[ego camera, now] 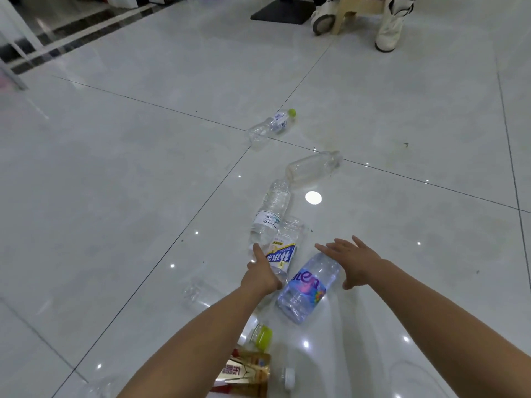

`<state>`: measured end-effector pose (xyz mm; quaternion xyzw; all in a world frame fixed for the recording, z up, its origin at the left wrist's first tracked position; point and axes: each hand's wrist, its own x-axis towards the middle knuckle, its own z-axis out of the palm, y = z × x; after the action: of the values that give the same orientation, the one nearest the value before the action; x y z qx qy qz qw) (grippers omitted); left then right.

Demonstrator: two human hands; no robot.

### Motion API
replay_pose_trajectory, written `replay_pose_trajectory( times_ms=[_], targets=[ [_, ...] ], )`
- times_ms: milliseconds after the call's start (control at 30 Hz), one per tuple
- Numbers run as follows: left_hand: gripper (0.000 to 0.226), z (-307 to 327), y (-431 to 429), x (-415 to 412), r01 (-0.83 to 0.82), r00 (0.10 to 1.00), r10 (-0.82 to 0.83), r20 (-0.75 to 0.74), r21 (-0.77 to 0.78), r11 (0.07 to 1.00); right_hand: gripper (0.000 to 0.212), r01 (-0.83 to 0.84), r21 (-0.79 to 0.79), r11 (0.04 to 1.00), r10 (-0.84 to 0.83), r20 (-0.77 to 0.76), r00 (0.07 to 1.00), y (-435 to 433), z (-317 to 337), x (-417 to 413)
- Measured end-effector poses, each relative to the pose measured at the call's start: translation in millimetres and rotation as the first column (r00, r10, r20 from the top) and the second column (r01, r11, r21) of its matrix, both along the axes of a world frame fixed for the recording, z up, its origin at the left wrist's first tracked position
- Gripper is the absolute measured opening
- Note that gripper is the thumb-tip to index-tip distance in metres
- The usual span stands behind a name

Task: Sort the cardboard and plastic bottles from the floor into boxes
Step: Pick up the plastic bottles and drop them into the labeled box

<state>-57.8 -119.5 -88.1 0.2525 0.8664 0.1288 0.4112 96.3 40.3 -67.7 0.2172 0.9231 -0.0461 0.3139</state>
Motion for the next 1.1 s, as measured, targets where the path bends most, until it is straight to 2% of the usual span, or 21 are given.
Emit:
replay_pose_trajectory(
  times_ms=[133, 233, 333, 433, 567, 667, 733, 800, 867, 1000, 1100],
  targets=[
    [0.111, -3, -3, 3, 0.020, 1.000, -0.020, -0.020, 0.015, 1.000, 0.100, -0.013, 0.092, 0.996, 0.015, -0.019, 1.000, 0, -13, 0],
    [0.111, -1, -2, 5, 0.017, 1.000, -0.017, -0.018, 0.009, 1.000, 0.091, 0.010, 0.071, 0.997, -0.012, 0.034, 0.999, -2, -22, 8],
    [0.115, 0, -4, 8, 0.014, 0.999, -0.015, 0.031, 0.009, 1.000, 0.088, 0.142, -0.055, 0.988, -0.137, 0.087, 0.987, -7, -26, 20],
    [0.120, -1, -6, 8, -0.008, 0.999, 0.007, 0.043, 0.016, 1.000, 0.085, 0.323, -0.192, 0.927, -0.306, 0.111, 0.946, -12, -24, 32],
    [0.100, 5, -5, 5, -0.030, 0.999, 0.032, -0.017, 0.112, 0.993, 0.066, 0.484, -0.352, 0.801, -0.467, 0.136, 0.874, -18, -18, 47],
    [0.076, 17, -1, 3, -0.071, 0.997, 0.070, 0.012, 0.154, 0.985, 0.057, 0.599, -0.465, 0.652, -0.588, 0.189, 0.787, -24, -8, 56],
    [0.062, 26, 3, 2, -0.190, 0.977, 0.171, 0.128, 0.157, 0.969, 0.052, 0.638, -0.502, 0.585, -0.637, 0.202, 0.744, -31, -2, 60],
    [0.055, 32, 7, 1, -0.379, 0.894, 0.322, 0.311, 0.142, 0.915, 0.047, 0.675, -0.523, 0.520, -0.700, 0.191, 0.688, -37, 7, 62],
    [0.052, 39, 10, 4, -0.492, 0.794, 0.406, 0.452, 0.085, 0.866, 0.043, 0.718, -0.543, 0.435, -0.769, 0.190, 0.610, -40, 18, 66],
    [0.057, 52, 15, 25, -0.462, 0.747, 0.347, 0.567, 0.068, 0.884, 0.041, 0.785, -0.564, 0.255, -0.889, 0.183, 0.420, -41, 45, 82],
    [0.056, 65, 21, 49, -0.373, 0.756, 0.240, 0.609, 0.098, 0.923, 0.041, 0.801, -0.595, 0.066, -0.975, 0.134, 0.180, -38, 64, 104]
  ],
)
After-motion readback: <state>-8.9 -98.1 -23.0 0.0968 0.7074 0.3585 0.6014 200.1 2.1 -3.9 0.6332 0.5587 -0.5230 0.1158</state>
